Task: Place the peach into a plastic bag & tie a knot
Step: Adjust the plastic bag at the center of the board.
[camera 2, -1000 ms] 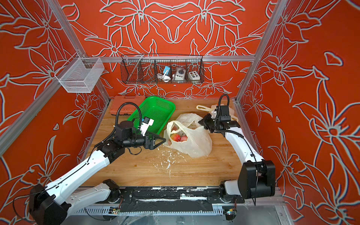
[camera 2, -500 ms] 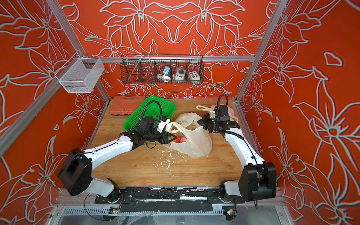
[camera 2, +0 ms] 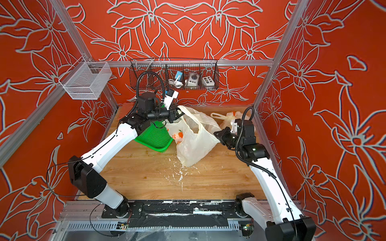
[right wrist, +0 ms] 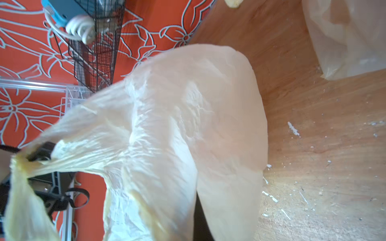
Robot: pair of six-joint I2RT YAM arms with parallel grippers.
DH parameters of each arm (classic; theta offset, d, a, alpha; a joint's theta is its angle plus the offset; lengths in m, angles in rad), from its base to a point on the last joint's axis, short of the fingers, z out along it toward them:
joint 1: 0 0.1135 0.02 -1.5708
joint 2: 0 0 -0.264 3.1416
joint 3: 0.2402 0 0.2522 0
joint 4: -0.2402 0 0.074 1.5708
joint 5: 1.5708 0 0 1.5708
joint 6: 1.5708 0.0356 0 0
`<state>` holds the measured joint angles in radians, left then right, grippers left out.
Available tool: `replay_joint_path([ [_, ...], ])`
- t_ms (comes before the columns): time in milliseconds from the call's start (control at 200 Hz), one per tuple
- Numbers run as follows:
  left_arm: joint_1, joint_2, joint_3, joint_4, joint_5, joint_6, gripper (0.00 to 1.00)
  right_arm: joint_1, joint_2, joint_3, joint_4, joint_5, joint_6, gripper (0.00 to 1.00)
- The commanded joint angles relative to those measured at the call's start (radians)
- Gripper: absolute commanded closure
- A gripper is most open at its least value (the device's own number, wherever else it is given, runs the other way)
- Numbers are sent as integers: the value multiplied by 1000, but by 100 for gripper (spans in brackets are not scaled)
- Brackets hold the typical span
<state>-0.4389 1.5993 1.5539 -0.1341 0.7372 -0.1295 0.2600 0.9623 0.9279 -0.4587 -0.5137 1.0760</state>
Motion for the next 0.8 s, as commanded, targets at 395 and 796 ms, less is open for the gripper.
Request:
replay_joint_path([
  [395, 75, -155, -370, 69, 308, 142, 97, 55, 198, 548, -634, 269, -793, 38],
  [796, 75, -29, -177, -5, 369, 165, 94, 248, 410, 755, -563, -181, -791, 36],
])
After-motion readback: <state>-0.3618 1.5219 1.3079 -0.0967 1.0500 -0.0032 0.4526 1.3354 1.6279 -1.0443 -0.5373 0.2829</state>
